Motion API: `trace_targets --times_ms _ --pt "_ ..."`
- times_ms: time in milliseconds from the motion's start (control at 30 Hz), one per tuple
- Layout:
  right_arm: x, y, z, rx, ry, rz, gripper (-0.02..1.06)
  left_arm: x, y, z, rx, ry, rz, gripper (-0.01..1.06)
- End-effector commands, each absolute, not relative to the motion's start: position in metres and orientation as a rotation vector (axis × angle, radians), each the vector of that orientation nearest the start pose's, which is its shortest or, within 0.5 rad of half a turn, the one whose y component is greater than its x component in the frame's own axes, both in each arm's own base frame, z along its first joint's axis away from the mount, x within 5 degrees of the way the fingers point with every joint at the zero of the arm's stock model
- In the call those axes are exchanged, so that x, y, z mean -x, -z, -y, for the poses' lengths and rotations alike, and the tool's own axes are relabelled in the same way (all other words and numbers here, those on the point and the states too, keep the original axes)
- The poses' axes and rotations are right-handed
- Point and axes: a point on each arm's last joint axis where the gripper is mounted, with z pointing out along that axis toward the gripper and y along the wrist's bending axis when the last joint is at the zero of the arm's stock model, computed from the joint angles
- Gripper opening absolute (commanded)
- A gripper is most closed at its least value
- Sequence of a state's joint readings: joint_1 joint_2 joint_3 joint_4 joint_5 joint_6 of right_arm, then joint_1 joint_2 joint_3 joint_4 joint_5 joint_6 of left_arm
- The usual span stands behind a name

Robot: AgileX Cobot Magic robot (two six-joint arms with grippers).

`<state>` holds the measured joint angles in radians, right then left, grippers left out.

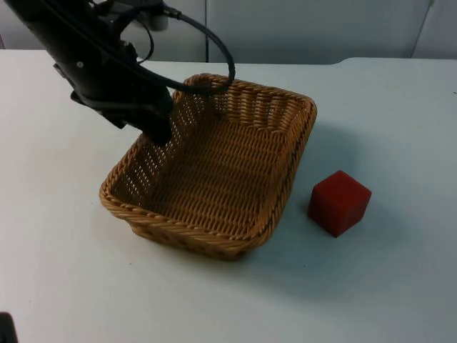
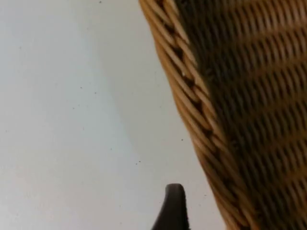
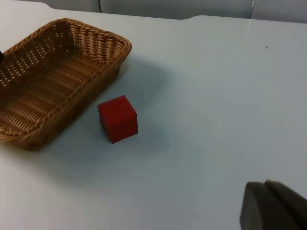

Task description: Pick up the basket with the left hand and place the cube into the basket with the right hand.

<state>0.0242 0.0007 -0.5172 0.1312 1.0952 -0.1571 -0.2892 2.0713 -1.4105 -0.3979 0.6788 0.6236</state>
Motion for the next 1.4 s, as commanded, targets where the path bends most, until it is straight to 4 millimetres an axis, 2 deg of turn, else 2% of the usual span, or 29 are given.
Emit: trace_targets --times_ms 0,233,267,300,333,400,433,467,600,733,867,900,1000,1167,1367 --pt "0.008 -0.279 -0.011 0.191 -0.074 -2.041 0.0 -0.403 -0.149 0.144 -0.872 0.316 -2.61 0.68" --pt "0.008 -0.279 -0.011 0.191 -0.074 -2.041 0.0 -0.404 -0.121 0.144 -0.87 0.328 -2.667 0.66" --pt "0.008 -0.279 -0.011 0.191 -0.074 -2.041 0.0 -0.404 -0.117 0.145 -0.864 0.338 -2.679 0.64" --pt "0.008 -0.279 -0.011 0.191 -0.074 -2.041 0.0 -0.404 -0.114 0.145 -0.86 0.344 -2.685 0.56" --pt "0.008 -0.279 -0.011 0.191 -0.074 -2.041 0.0 -0.404 -0.114 0.145 -0.86 0.344 -2.685 0.56" --pt "0.008 -0.279 -0.011 0.191 -0.074 -2.041 0.0 -0.404 -0.109 0.145 -0.854 0.345 -2.7 0.29" --pt "0.008 -0.279 -0.011 0.191 -0.074 -2.041 0.0 -0.404 -0.108 0.145 -0.835 0.347 -2.707 0.08" --pt "0.008 -0.279 -0.011 0.191 -0.074 -2.041 0.0 -0.405 -0.108 0.144 -0.817 0.348 -2.711 0.0" --pt "0.008 -0.279 -0.011 0.191 -0.074 -2.041 0.0 -0.407 -0.111 0.136 -0.689 0.366 -2.75 0.0" --pt "0.008 -0.279 -0.011 0.191 -0.074 -2.041 0.0 -0.41 -0.125 0.121 -0.589 0.382 -2.758 0.0" --pt "0.008 -0.279 -0.011 0.191 -0.074 -2.041 0.0 -0.412 -0.151 0.103 -0.42 0.49 -2.742 0.0" --pt "0.008 -0.279 -0.011 0.191 -0.074 -2.041 0.0 -0.412 -0.151 0.103 -0.42 0.49 -2.742 0.0" --pt "0.008 -0.279 -0.011 0.191 -0.076 -2.041 0.0 -0.411 -0.168 0.093 -0.327 0.577 -2.729 0.0" --pt "0.008 -0.279 -0.011 0.191 -0.076 -2.041 0.0 -0.407 -0.175 0.094 -0.313 0.641 -2.741 0.0" --pt "0.008 -0.279 -0.011 0.191 -0.076 -2.041 0.0 -0.403 -0.176 0.096 -0.314 0.693 -2.767 0.0"
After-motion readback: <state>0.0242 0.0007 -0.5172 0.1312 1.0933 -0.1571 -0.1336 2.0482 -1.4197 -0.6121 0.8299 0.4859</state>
